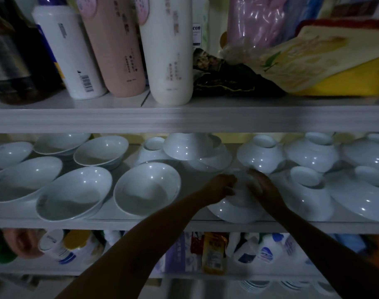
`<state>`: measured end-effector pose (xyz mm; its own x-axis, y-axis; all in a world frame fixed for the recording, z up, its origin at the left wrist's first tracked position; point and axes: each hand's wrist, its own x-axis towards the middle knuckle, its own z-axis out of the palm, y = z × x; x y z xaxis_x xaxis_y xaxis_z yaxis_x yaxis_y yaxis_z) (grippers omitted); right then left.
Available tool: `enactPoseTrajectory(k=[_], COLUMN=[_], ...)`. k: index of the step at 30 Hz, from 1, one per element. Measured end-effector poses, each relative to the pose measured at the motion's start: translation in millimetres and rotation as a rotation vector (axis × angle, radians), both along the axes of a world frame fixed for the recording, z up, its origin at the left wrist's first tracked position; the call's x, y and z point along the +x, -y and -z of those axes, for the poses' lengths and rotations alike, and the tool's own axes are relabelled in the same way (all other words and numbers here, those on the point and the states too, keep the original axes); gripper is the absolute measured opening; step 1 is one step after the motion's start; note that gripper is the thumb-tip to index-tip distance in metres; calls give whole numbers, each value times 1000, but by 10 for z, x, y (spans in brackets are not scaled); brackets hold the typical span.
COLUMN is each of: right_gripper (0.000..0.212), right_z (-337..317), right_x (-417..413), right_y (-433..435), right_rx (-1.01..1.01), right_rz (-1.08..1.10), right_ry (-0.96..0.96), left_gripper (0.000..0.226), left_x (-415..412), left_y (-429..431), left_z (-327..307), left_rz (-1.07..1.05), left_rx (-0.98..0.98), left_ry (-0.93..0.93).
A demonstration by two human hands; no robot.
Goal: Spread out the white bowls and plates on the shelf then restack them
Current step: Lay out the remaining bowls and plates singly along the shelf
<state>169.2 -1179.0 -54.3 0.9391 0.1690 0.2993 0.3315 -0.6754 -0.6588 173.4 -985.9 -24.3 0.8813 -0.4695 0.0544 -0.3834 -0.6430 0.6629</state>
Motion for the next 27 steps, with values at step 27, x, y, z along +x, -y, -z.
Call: enactPoseTrajectory(k=[27], right_gripper=[65], right_z=[-585], right_x=[24], right_y=[206], right_rx=[619], right_rz=[446], right_ry=[-754], left_gripper=[73], left_x=[-108], left_y=[19], left_z=[-104], left_rz=[-477], left_rx=[-974], left_ry=[-1144])
